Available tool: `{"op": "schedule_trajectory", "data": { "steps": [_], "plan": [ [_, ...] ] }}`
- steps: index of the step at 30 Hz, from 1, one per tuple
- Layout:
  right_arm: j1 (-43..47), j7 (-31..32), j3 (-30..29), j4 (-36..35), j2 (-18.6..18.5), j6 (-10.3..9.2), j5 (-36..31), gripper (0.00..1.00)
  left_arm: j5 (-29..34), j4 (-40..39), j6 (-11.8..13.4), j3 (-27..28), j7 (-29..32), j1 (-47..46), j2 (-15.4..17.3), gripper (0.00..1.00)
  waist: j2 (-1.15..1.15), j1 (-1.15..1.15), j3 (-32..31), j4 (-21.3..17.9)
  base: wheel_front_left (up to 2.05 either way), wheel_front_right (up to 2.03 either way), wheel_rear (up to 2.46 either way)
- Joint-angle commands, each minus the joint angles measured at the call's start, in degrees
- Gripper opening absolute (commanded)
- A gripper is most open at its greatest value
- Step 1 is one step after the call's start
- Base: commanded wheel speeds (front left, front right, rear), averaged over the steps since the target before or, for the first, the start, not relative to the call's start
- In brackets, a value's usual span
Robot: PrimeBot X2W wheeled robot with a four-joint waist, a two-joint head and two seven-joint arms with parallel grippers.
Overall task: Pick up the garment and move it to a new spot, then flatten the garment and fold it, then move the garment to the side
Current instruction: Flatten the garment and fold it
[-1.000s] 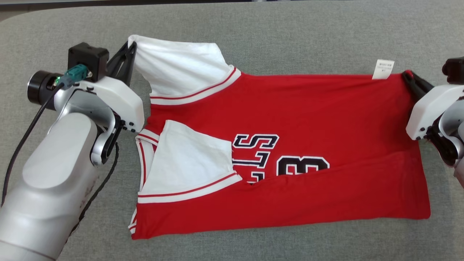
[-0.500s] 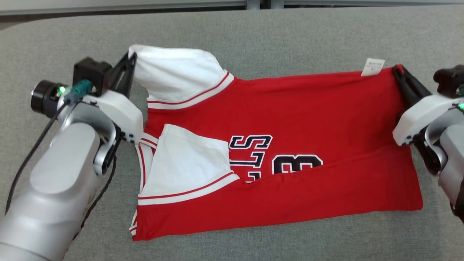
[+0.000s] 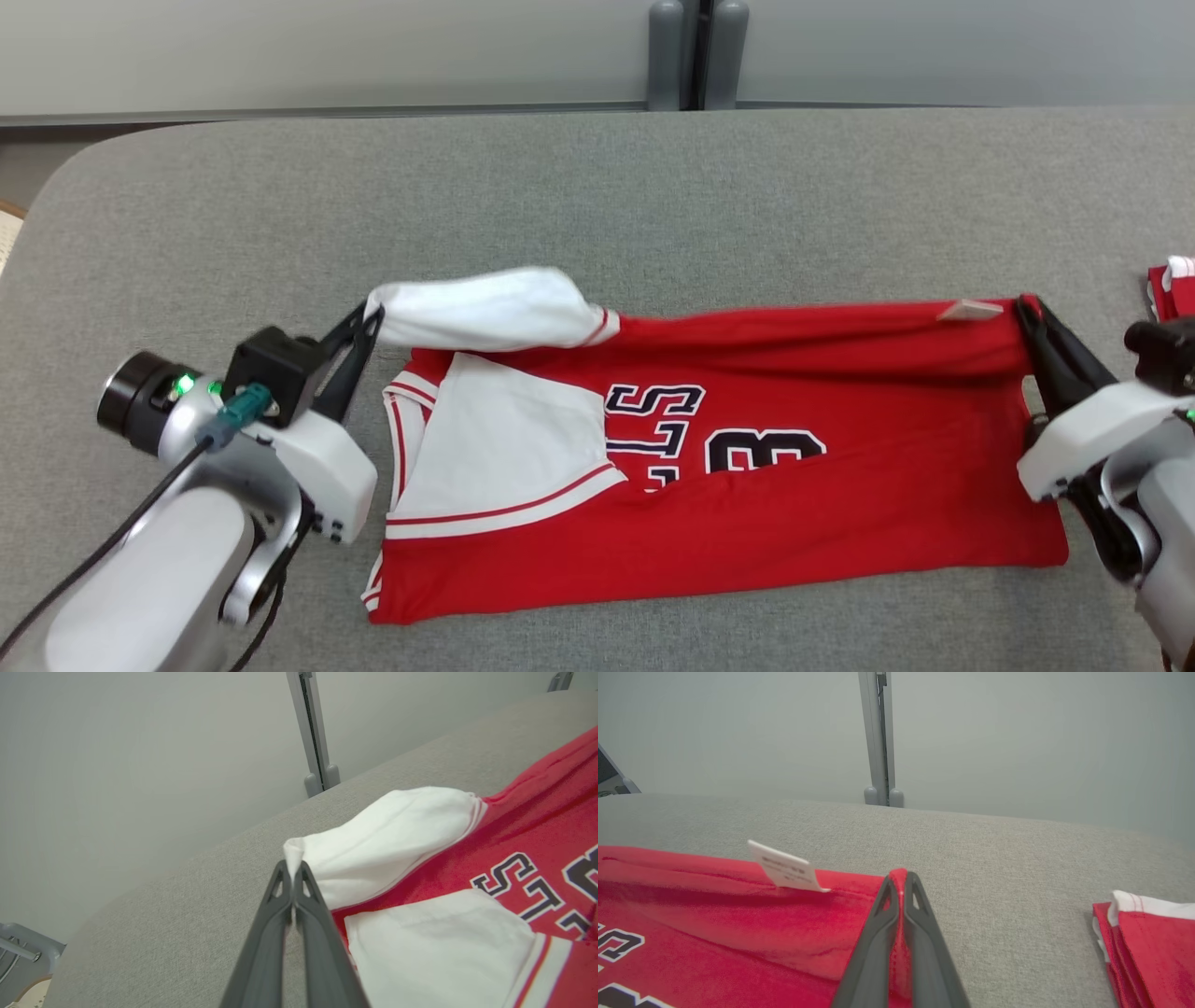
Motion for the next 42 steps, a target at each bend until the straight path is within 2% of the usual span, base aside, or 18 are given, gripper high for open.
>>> {"op": "schedule_trajectory", "data": {
  "steps": [1, 4, 8, 12, 20, 29, 30, 31, 32, 36, 37, 40, 41, 42],
  "plan": [
    [1.3, -0.3, -0.3, -0.4, -0.2, -0.13, 0.0, 0.0, 0.2, -1.7, 0.8, 0.0, 0.5, 1.3, 1.1, 0.0, 0.0, 0.0, -0.7, 0.3, 0.0, 0.0, 0.0],
    [4.2, -0.3, -0.9, -1.1, -0.6, -0.13, 0.5, 0.0, 0.8, -7.7, 2.7, -0.5, 2.8, 5.2, 4.2, 0.0, 0.0, 0.0, -1.9, 0.7, 0.0, 0.0, 0.0],
    [7.8, 0.6, 0.1, -2.0, -1.2, -0.13, 2.3, 0.0, 1.2, -14.7, 3.7, -2.2, 6.3, 10.1, 8.1, 0.0, 0.0, 0.0, -3.3, 1.1, 0.0, 0.0, 0.0],
    [10.8, 2.9, 1.9, -4.1, -2.8, -0.13, 4.2, 0.0, 1.3, -19.4, 4.3, -4.1, 9.7, 13.5, 10.4, 0.0, 0.0, 0.0, -4.1, 1.3, 0.0, 0.0, 0.0],
    [14.1, 8.0, 4.3, -8.0, -6.0, -0.13, 7.6, 0.0, 1.5, -20.5, 4.0, -7.5, 13.2, 16.6, 11.0, 0.0, 0.0, 0.0, -4.9, 0.7, 0.0, 0.0, 0.0],
    [16.6, 13.0, 5.8, -11.3, -8.3, -0.13, 10.1, 0.0, -0.6, -18.0, 3.5, -8.3, 15.7, 17.9, 11.9, 0.0, 0.0, 0.0, -5.8, -0.3, 0.0, 0.0, 0.0],
    [16.7, 13.4, 5.8, -11.5, -8.3, -0.13, 10.4, 0.08, -1.0, -17.9, 3.5, -8.3, 16.1, 17.9, 11.9, 0.0, 0.0, 0.0, -5.8, -0.3, 0.0, 0.0, 0.0],
    [16.8, 13.9, 6.0, -11.8, -8.3, -0.13, 10.9, 0.78, -1.3, -17.7, 3.3, -8.3, 16.4, 17.9, 11.9, 0.0, 0.0, 0.0, -5.9, -0.4, 0.0, 0.0, 0.0],
    [17.1, 14.3, 6.0, -12.3, -8.2, -0.13, 11.5, 1.0, -1.5, -17.7, 3.2, -8.3, 16.5, 17.9, 11.9, 0.0, 0.0, 0.0, -5.9, -0.4, 0.0, 0.0, 0.0],
    [18.0, 14.5, 6.2, -13.1, -9.2, -0.13, 12.5, 1.0, -2.3, -17.5, 2.9, -8.6, 17.2, 18.0, 11.5, 0.0, 0.0, 0.0, -6.1, -0.2, 0.0, 0.0, 0.0],
    [18.1, 14.5, 6.0, -13.2, -9.4, -0.13, 12.8, 1.0, -2.3, -17.5, 2.9, -8.7, 17.3, 18.1, 11.5, 0.04, 0.0, 0.0, -6.1, -0.1, 0.0, 0.0, 0.0],
    [17.9, 13.3, 4.9, -13.1, -9.8, -0.13, 13.1, 1.0, -2.3, -17.7, 3.1, -8.9, 17.3, 18.2, 11.5, 0.49, 0.0, 0.0, -6.3, 0.0, 0.0, 0.0, 0.0],
    [17.7, 12.7, 4.3, -13.0, -9.8, -0.13, 13.0, 1.0, -2.4, -17.9, 3.3, -8.9, 17.4, 18.3, 11.4, 0.76, 0.0, 0.0, -6.4, 0.0, 0.0, 0.0, 0.0],
    [17.7, 12.7, 4.3, -13.0, -9.8, -0.13, 13.0, 1.0, -2.4, -17.9, 3.3, -8.9, 17.4, 18.3, 11.4, 0.76, 0.0, 0.0, -6.4, 0.0, 0.0, 0.0, 0.0]
  ]
}}
